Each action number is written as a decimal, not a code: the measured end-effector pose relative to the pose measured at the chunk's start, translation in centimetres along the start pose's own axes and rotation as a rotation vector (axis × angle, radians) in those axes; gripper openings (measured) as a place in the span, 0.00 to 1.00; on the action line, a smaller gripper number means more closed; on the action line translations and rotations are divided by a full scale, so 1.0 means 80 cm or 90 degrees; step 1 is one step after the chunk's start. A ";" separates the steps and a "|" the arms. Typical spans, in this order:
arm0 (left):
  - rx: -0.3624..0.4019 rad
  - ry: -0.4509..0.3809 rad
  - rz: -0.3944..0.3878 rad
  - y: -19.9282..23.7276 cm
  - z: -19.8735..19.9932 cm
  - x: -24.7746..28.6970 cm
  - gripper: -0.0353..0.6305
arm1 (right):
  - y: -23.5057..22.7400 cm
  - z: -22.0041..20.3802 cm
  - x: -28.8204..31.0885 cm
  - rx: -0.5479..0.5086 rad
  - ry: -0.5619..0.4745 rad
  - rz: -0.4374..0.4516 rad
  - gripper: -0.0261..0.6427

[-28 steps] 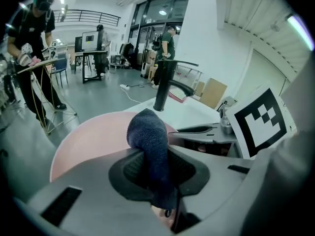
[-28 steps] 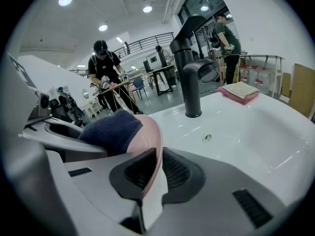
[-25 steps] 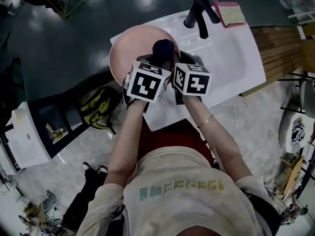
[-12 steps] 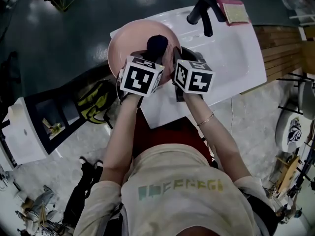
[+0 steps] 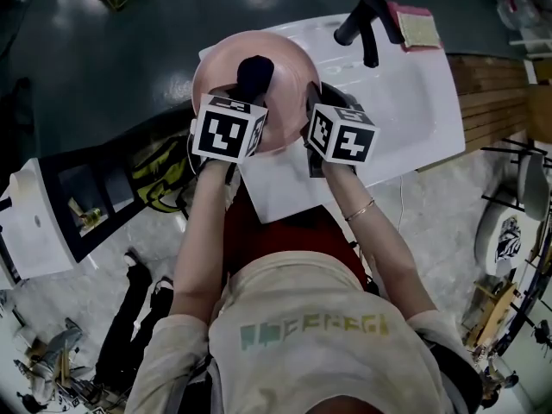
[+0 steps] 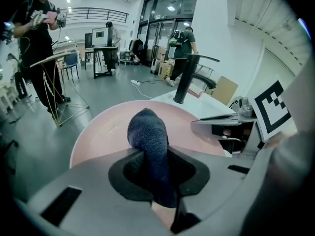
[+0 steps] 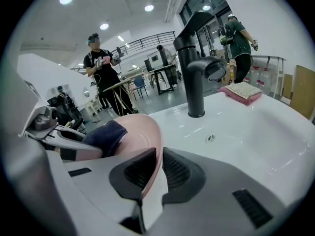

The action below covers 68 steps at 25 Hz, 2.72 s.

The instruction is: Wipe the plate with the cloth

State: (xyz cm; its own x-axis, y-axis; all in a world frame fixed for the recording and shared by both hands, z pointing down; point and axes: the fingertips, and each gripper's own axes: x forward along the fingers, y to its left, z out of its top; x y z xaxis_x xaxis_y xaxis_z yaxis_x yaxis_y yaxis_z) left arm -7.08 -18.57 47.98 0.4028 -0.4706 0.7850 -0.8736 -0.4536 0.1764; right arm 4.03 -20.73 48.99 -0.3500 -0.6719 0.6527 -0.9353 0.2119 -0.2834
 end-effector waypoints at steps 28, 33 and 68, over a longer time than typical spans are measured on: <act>-0.042 -0.050 0.038 0.034 -0.002 -0.070 0.17 | 0.006 -0.005 -0.004 -0.014 -0.002 -0.008 0.13; -0.019 -0.031 -0.039 -0.033 -0.010 -0.045 0.17 | 0.006 -0.008 -0.005 -0.015 -0.002 -0.008 0.13; 0.090 0.068 -0.013 -0.039 -0.055 -0.031 0.17 | 0.014 -0.007 0.000 -0.048 -0.003 -0.002 0.14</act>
State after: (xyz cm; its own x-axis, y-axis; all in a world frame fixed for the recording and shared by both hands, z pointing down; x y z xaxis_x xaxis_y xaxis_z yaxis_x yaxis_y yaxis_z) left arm -6.53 -12.66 48.09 0.3820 -0.3812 0.8419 -0.8157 -0.5673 0.1132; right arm 2.95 -20.09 49.10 -0.3476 -0.6755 0.6503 -0.9375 0.2632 -0.2278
